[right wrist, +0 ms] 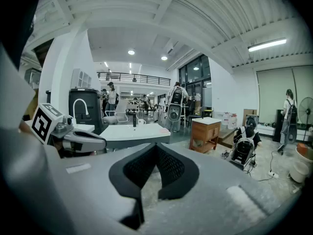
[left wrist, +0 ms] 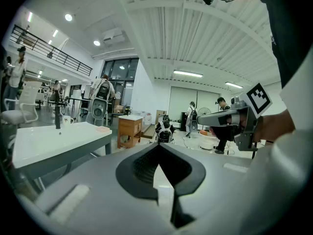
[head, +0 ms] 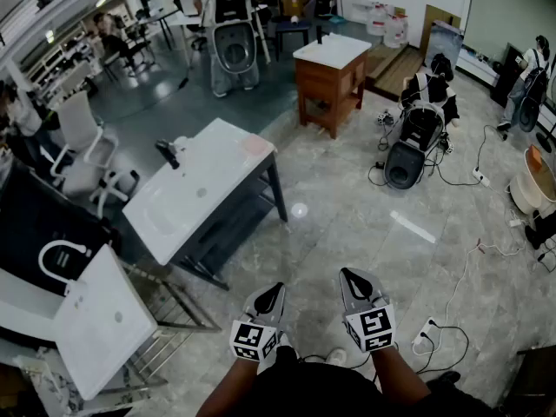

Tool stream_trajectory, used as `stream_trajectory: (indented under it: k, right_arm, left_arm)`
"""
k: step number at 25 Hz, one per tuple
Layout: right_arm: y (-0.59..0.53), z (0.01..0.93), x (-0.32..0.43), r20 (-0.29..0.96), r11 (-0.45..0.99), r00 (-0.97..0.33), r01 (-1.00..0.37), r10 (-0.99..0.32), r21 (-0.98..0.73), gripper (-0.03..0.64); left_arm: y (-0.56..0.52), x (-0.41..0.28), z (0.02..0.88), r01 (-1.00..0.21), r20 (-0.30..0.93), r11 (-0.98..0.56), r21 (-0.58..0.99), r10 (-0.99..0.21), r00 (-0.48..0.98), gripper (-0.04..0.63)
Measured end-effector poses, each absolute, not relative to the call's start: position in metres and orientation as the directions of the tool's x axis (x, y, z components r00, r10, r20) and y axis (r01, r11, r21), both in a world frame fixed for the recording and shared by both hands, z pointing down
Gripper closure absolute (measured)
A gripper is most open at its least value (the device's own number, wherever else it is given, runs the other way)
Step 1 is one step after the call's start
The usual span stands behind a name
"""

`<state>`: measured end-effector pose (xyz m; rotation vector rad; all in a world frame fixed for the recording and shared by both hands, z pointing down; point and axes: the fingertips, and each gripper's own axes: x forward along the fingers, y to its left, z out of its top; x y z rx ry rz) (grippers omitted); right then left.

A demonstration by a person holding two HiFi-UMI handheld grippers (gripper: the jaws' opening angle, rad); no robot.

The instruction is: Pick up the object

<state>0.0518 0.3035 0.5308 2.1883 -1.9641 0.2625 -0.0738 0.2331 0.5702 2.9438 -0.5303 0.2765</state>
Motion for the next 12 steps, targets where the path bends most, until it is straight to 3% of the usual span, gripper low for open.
stream_trajectory:
  k: [12]
  right_arm:
    - [0.302,0.531,0.044,0.249,-0.100,0.097,-0.995,-0.964,0.001,0.615]
  left_arm:
    - [0.232,-0.084,0.569,-0.372,0.203,-0.922,0.112,-0.345,0.916,0.577]
